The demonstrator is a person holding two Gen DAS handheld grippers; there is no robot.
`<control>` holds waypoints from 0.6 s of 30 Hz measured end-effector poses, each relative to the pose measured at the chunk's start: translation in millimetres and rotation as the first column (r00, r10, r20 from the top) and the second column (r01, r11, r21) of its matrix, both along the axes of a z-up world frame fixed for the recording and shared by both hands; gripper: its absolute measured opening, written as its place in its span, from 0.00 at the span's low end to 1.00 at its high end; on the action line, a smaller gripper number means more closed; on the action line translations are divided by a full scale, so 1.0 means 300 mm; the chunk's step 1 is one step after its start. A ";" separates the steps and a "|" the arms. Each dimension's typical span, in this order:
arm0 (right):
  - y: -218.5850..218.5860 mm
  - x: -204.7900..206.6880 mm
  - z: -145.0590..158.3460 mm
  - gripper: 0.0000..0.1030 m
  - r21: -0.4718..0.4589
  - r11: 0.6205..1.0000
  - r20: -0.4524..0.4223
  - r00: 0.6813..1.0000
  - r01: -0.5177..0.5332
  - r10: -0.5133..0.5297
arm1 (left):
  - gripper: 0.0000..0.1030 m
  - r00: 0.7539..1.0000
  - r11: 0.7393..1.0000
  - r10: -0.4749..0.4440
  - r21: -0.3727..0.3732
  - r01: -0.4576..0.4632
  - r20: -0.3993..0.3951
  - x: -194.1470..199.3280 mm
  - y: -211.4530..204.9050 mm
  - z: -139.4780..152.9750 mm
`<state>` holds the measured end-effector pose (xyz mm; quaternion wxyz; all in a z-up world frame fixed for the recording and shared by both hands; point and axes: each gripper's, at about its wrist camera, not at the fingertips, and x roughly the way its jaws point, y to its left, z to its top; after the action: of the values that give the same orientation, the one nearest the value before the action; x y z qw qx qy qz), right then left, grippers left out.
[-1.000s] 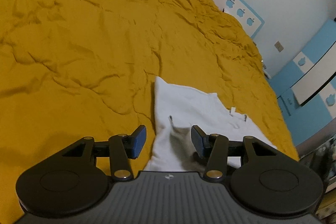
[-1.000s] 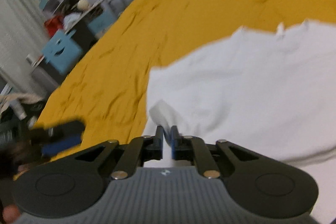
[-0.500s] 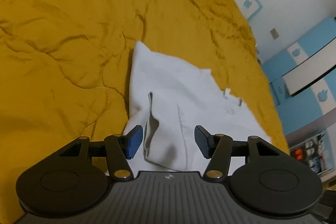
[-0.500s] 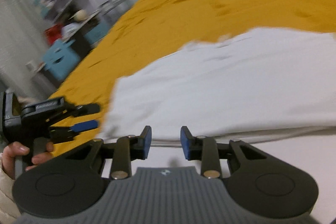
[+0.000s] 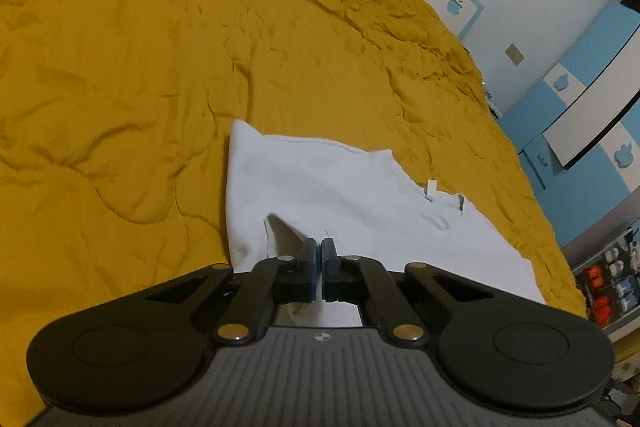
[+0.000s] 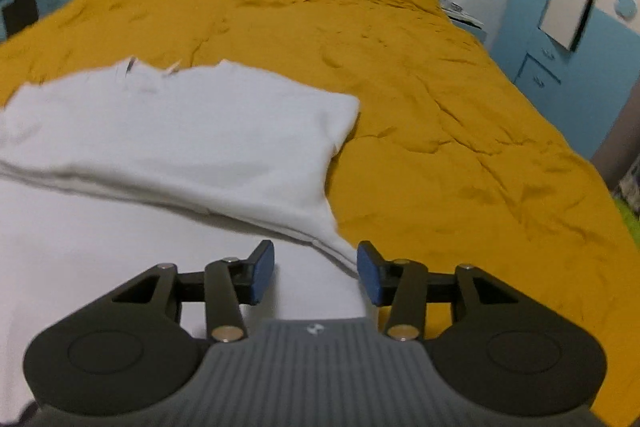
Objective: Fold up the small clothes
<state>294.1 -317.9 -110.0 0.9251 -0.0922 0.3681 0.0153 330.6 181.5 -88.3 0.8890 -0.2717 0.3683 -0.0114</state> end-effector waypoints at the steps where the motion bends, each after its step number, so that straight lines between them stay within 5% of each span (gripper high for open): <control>1: 0.003 0.006 -0.010 0.42 -0.020 1.000 0.002 1.000 -0.013 0.013 | 0.01 1.000 1.000 -0.001 0.006 0.001 -0.008 0.002 -0.003 0.001; 4: 0.052 0.048 -0.041 0.39 -0.098 0.994 0.021 0.999 -0.040 0.042 | 0.01 1.000 1.000 -0.001 0.029 0.002 -0.029 0.004 -0.011 0.001; 7: 0.082 0.083 -0.038 0.02 -0.148 0.989 0.052 0.998 -0.024 0.032 | 0.00 0.999 1.000 0.010 0.029 -0.009 -0.031 -0.003 -0.009 0.015; 10: 0.023 0.058 0.028 0.01 -0.060 0.998 0.099 0.995 0.021 -0.015 | 0.00 0.999 0.998 0.007 0.055 -0.005 -0.042 0.003 -0.012 0.017; 14: -0.020 0.070 -0.040 0.01 -0.013 0.999 -0.009 0.999 0.035 -0.035 | 0.00 0.988 0.991 0.011 0.131 0.010 -0.157 0.040 -0.027 -0.072; 18: -0.063 0.075 -0.043 0.03 0.055 0.996 -0.071 0.995 0.072 -0.068 | 0.00 0.988 0.987 0.003 0.157 0.021 -0.152 0.032 -0.039 -0.080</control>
<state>316.5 -336.8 -122.9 0.9140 -0.0519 0.4023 -0.0033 340.2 169.9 -112.4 0.8770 -0.1988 0.4361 0.0348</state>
